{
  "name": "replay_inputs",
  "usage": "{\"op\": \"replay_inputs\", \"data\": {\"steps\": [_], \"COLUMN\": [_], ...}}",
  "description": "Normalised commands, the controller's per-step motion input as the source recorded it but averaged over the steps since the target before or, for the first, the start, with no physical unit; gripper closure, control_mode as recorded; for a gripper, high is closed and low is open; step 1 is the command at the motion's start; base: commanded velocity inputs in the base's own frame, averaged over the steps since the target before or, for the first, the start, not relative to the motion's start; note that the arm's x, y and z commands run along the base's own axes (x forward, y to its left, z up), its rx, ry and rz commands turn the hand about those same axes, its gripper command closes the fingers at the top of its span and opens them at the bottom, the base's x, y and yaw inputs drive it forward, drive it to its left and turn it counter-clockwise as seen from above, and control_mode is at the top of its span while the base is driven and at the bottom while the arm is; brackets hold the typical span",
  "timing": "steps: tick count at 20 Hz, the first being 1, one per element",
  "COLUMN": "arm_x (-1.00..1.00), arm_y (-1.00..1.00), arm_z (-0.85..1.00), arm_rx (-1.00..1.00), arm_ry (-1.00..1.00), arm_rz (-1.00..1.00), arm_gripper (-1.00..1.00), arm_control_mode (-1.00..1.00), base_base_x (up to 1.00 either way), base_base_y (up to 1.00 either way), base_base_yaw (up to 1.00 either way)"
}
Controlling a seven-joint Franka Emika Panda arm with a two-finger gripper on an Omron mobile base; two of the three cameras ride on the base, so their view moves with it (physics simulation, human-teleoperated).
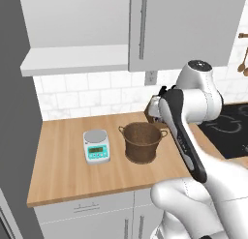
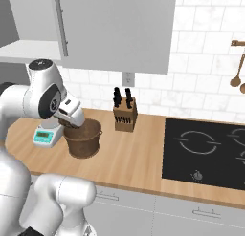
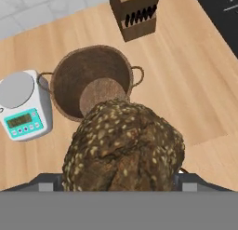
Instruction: Open the cabinet, pick up the bread from the cabinet and place it in the basket. Then move the basket to the dining counter.
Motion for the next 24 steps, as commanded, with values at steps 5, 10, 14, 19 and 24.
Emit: {"op": "replay_inputs", "data": {"steps": [5, 10, 14, 19, 24], "arm_x": [0.62, 0.61, 0.56, 0.66, 0.57], "arm_y": [0.0, 0.0, 0.03, 0.02, 0.0], "arm_z": [-0.25, -0.59, -0.81, -0.56, -0.25], "arm_rx": [0.0, 0.0, -0.04, -0.01, 0.0], "arm_ry": [0.2, 0.1, 0.01, 0.04, 0.05], "arm_rz": [0.06, 0.06, 0.06, 0.06, 0.04], "arm_gripper": [1.0, 1.0, 1.0, 1.0, 1.0], "arm_control_mode": [-1.0, -1.0, -1.0, -1.0, -1.0], "base_base_x": [0.0, 0.0, 0.0, 0.0, 0.0], "base_base_y": [0.0, 0.0, 0.0, 0.0, 0.0], "base_base_yaw": [0.0, 0.0, 0.0, 0.0, 0.0]}}
